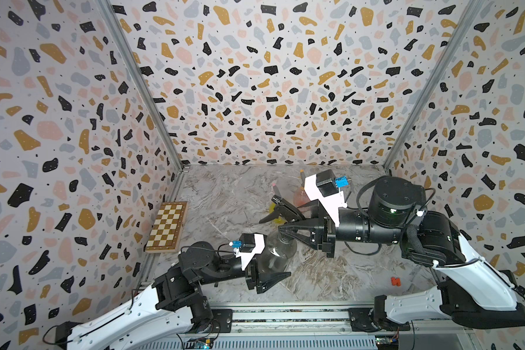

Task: Attach spray nozzles to spray bottles
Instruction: Screw the spray nozzle on the spray bottle.

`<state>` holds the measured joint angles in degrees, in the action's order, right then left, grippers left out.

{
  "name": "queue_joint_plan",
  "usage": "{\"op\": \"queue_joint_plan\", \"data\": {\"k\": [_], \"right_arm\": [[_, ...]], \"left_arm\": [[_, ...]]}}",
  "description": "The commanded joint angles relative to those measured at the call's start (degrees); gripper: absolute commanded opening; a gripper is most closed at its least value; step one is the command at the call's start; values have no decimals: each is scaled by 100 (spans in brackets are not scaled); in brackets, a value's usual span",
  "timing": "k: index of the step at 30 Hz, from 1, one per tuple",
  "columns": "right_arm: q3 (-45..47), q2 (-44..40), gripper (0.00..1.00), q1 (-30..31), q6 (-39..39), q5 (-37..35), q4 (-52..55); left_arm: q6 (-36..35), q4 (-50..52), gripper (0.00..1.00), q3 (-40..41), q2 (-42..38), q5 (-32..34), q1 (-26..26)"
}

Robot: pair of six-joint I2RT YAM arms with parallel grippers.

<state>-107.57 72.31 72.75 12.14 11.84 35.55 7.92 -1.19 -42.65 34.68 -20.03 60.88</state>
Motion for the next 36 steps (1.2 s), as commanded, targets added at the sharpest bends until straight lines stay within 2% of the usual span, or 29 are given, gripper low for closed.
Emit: {"op": "queue_joint_plan", "data": {"k": [1, 6, 11, 15, 18, 21, 27, 30, 36], "right_arm": [[64, -5, 0, 37, 7, 64, 169], [-344, 309, 0, 51, -38, -168, 808], [-264, 437, 0, 128, -125, -504, 1071], [-202, 486, 0, 216, -351, -407, 1148], [-169, 596, 0, 301, -333, -639, 1290], [146, 568, 0, 308, 128, -920, 1062], [1344, 268, 0, 435, 1251, -1576, 34], [1506, 356, 0, 573, 1571, -2065, -37], [2038, 541, 0, 649, 2604, -2486, -392]], "left_arm": [[270, -900, 0, -57, -76, 417, -15], [-35, -111, 0, -507, 99, 797, -15], [-97, 216, 0, -761, 223, 1256, -11], [-199, 433, 0, -929, 223, 1253, -15], [-210, 527, 0, -1000, 154, 1359, -17], [-195, 372, 0, -920, 83, 1683, -13], [-153, -455, 0, -436, -24, 2469, -15], [-238, -670, 0, -349, 86, 2723, -15], [-341, -763, 0, -372, 361, 3303, -2]]}}
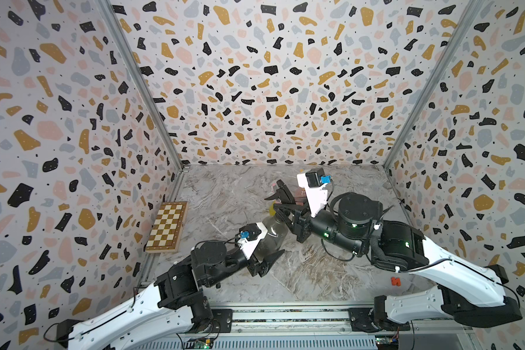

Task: Attach spray nozzles to spray bottles
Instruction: Screw the spray nozzle on the spray bottle.

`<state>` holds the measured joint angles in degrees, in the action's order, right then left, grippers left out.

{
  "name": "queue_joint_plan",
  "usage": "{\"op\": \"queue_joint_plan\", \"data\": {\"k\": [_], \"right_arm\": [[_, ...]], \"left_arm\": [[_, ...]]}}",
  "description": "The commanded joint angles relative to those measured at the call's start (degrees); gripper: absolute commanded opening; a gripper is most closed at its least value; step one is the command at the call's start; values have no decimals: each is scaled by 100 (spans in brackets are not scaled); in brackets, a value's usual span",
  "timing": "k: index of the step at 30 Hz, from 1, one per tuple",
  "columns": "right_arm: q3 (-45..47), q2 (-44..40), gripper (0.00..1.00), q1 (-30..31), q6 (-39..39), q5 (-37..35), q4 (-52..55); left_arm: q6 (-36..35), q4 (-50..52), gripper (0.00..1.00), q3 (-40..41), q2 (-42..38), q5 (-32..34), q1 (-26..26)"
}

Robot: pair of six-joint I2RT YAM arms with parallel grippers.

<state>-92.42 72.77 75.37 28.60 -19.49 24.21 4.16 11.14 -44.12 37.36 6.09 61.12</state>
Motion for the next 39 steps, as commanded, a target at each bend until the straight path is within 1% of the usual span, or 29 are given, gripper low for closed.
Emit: {"op": "queue_joint_plan", "data": {"k": [1, 5, 6, 8, 12, 17, 22, 25, 27, 30, 35, 37, 39], "right_arm": [[560, 569, 0, 382, 1134, 639, 665], [179, 1040, 0, 399, 1612, 481, 803], [58, 1128, 2, 399, 1658, 424, 870], [-164, 1228, 12, 406, 1595, 297, 945], [-463, 1144, 28, 399, 1160, 136, 933], [-528, 801, 37, 399, 691, -37, 754], [-718, 538, 54, 439, 293, -29, 731], [-751, 361, 61, 569, 102, -99, 740], [-709, 221, 64, 619, 51, -72, 744], [-579, -58, 66, 643, 2, 93, 703], [-214, -709, 69, 698, -354, 677, 460], [3, -1060, 71, 697, -575, 1039, 303], [66, -1288, 72, 697, -716, 1093, 377]], "left_arm": [[23, -1998, 0, -214, 133, 782, -30], [144, -2054, 0, -96, 229, 1033, -21], [155, -2061, 0, -68, 240, 1043, -21], [232, -2009, 0, -25, 220, 1044, -21], [292, -1755, 0, -60, 170, 871, -21], [367, -1625, 0, -18, 84, 806, -21], [397, -1658, 0, 60, 43, 860, -21], [393, -1675, 0, 49, 52, 846, -21], [371, -1708, 0, 32, 76, 819, -21], [319, -1715, 0, -12, 119, 728, -21], [259, -1705, 0, -33, 139, 477, -26], [202, -1702, 0, -20, 85, 300, -30], [145, -1676, 0, -5, 24, 64, -27]]}}
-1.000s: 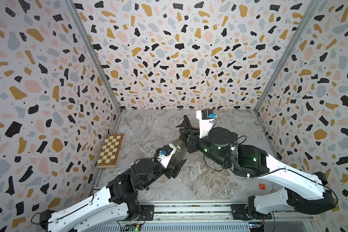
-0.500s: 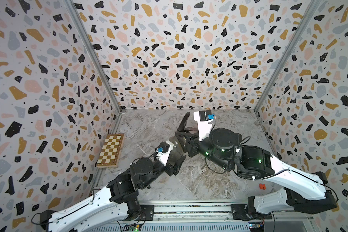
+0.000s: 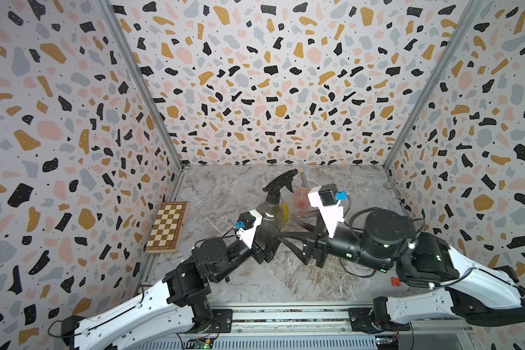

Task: Attach spray nozzles to spray bottles
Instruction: Screw the spray nozzle on the spray bottle.

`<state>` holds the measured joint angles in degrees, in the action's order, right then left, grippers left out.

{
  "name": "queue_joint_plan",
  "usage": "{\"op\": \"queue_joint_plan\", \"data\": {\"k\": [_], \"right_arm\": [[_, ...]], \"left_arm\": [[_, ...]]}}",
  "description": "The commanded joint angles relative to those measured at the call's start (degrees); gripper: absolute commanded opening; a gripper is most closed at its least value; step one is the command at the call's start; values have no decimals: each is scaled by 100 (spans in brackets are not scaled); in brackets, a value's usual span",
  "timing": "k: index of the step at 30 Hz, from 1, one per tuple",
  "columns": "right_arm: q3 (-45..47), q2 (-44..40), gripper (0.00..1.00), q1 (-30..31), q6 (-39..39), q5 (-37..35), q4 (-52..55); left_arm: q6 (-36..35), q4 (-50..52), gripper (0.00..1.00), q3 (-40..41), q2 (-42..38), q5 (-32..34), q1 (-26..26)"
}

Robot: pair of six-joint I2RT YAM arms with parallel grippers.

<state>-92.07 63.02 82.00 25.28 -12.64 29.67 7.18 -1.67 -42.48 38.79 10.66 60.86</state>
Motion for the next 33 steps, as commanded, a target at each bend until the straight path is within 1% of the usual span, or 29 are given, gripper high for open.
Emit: {"op": "queue_joint_plan", "data": {"k": [1, 5, 8, 12, 14, 17, 20, 21, 23, 26, 27, 28, 31, 33], "right_arm": [[47, -424, 73, 30, -477, 366, -95], [15, -641, 79, 13, -750, 275, 33], [-205, -512, 81, -120, -945, 370, 214], [-445, -242, 81, -606, -1108, 1233, 192], [-545, -122, 81, -690, -1193, 1579, 159], [-723, 73, 80, -695, -1286, 1655, 238], [-784, 170, 76, -693, -1306, 1713, 239], [-819, 206, 74, -685, -1318, 1781, 247], [-911, 278, 69, -518, -1347, 1749, 314], [-1027, 358, 66, 373, -1517, 978, 377], [-1063, 369, 66, 677, -1586, 857, 386], [-1054, 368, 66, 844, -1592, 952, 329], [-834, 249, 66, 899, -1536, 1535, 174], [-718, 127, 66, 905, -1483, 1441, 167]], "left_arm": [[-186, -408, 0, -135, -160, -542, -2], [-284, -589, 0, 120, -413, -1192, -4], [-275, -796, 0, 321, -619, -1691, -6], [-209, -857, 0, 378, -684, -2205, -3], [-187, -860, 0, 363, -672, -2327, -6], [-188, -828, 0, 345, -673, -2464, -15], [-160, -784, 0, 327, -639, -2350, -8], [-150, -733, 0, 305, -627, -2218, -8], [-149, -662, 0, 303, -608, -1949, -13], [-130, -578, 0, 275, -581, -1691, -39], [-106, -558, 0, 251, -573, -1641, -57], [-103, -558, 0, 243, -557, -1611, -89], [-50, -585, 0, 231, -529, -1654, -149], [-39, -606, 0, 223, -507, -1733, -162]]}}
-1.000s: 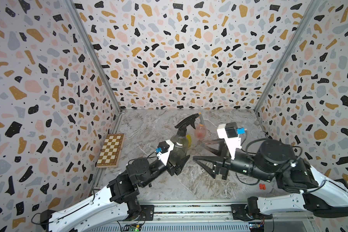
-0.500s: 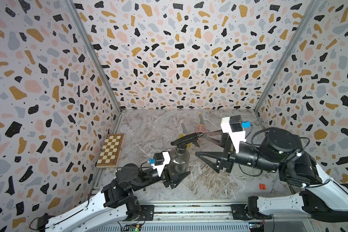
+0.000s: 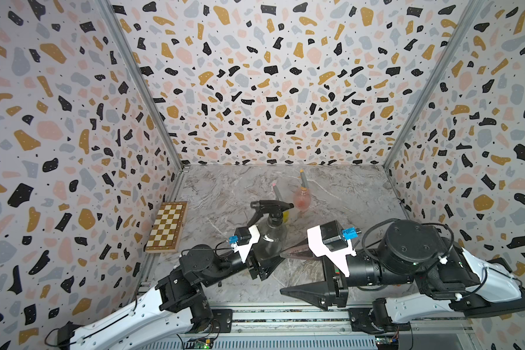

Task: Attach spray nozzles to spray bottles
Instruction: Screw the spray nozzle on the spray bottle.

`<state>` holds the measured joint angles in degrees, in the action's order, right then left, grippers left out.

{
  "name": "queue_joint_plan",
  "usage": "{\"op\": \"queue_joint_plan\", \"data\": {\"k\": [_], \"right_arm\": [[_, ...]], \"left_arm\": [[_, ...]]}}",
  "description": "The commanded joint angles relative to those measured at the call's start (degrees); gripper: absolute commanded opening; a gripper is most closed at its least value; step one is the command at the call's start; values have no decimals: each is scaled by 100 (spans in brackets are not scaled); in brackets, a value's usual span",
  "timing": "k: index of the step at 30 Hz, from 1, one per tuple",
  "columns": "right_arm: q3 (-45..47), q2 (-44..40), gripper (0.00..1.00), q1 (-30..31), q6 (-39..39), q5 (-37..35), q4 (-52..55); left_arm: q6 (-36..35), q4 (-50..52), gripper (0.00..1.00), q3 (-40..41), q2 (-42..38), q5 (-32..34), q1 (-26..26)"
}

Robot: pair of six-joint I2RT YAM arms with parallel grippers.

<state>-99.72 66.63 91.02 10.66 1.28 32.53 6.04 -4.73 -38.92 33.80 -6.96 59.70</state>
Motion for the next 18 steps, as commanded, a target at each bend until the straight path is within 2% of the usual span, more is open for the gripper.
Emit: {"op": "queue_joint_plan", "data": {"k": [1, 4, 6, 8, 12, 15, 18], "right_arm": [[120, -331, 66, -3, -5, -107, -118], [348, -614, 64, -30, 5, -506, -127], [471, -718, 65, -243, -11, -451, -123], [611, -758, 68, -715, -24, 130, -173], [807, -663, 74, -2039, 2, 1780, -354], [897, -610, 73, -2519, 6, 2290, -532], [902, -533, 72, -2633, -6, 2600, -716]], "left_arm": [[78, -314, 0, -140, -4, -34, -53], [43, -326, 0, -166, -5, -298, -55], [39, -342, 0, -181, -6, -504, -63], [31, -362, 0, -203, -3, -795, -63], [97, -386, 0, -226, 36, -1194, -64], [156, -412, 0, -201, 5, -1314, -56], [163, -380, 0, -200, -18, -1335, -64]]}}
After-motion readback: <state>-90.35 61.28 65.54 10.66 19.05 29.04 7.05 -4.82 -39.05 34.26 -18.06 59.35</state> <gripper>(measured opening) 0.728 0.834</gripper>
